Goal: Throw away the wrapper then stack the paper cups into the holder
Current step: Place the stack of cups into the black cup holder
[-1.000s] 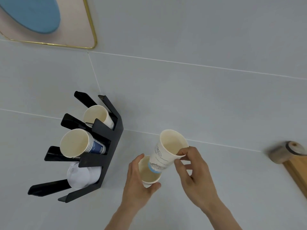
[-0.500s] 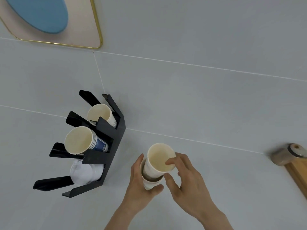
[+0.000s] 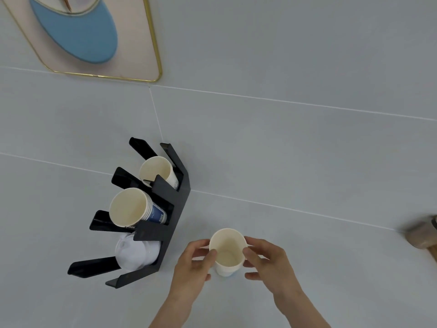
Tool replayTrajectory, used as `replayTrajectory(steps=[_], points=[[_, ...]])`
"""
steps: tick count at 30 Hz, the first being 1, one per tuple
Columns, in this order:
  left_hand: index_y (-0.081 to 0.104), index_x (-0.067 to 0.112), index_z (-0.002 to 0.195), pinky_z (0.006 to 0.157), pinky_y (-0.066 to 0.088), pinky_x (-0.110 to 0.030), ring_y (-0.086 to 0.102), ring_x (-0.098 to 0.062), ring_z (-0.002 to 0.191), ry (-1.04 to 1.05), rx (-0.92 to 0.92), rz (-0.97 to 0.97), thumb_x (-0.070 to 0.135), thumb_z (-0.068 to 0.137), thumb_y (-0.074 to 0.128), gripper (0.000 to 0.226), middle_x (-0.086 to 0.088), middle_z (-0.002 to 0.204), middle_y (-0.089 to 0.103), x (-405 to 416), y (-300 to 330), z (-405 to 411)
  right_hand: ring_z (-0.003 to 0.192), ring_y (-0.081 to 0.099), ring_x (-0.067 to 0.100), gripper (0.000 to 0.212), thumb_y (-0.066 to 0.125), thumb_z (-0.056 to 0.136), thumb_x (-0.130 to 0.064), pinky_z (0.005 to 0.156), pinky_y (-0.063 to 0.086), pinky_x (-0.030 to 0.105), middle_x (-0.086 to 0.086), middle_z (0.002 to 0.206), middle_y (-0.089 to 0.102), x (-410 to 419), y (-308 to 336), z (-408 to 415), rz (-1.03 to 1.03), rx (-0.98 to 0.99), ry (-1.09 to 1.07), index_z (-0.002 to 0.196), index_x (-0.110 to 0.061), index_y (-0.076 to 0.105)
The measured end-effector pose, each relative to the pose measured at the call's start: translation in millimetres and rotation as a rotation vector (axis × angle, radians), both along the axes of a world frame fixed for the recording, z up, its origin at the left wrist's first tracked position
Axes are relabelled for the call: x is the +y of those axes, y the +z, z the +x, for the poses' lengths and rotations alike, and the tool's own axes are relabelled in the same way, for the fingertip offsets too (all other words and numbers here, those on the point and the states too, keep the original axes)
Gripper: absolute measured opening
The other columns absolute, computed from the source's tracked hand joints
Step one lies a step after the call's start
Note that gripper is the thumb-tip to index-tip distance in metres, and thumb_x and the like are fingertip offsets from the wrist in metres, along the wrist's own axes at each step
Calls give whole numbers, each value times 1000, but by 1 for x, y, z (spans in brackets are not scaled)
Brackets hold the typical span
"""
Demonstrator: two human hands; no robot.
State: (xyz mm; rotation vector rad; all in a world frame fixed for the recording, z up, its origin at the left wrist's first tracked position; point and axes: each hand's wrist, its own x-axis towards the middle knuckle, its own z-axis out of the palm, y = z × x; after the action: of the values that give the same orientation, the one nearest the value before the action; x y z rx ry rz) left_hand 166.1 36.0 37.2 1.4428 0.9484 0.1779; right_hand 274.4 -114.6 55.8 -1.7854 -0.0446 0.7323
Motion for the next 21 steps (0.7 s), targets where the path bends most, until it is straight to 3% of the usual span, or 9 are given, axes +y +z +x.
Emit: replayTrajectory(steps=[4,10,15,21], points=[[69,26,106,70,64,-35,76,-22,82,55,-16,-111,23,88,73,18,-3,103,73,-1,6,-3,80,77,25,22,69,93,-8,67,67,42,5,96,79,1,-2,-7,22,-4,-72,106,-24,79],[64,27,111,71,63,-31,76,-24,83,35,-30,-131,19,86,74,28,-3,105,70,2,22,0,86,76,30,23,69,92,-4,63,65,37,7,98,78,5,13,-17,16,-40,-120,107,-19,77],[67,25,106,72,64,-33,76,-26,83,60,-161,-92,20,86,75,23,-3,102,73,21,69,8,83,76,29,18,68,93,-9,61,63,34,8,97,78,26,64,-9,67,-202,-129,98,-25,75],[67,20,107,74,63,-33,74,-13,72,77,-365,3,29,83,78,28,-7,100,75,74,150,15,77,76,23,11,66,95,-21,62,63,32,7,97,75,76,146,-3,171,-328,-124,102,-24,73]])
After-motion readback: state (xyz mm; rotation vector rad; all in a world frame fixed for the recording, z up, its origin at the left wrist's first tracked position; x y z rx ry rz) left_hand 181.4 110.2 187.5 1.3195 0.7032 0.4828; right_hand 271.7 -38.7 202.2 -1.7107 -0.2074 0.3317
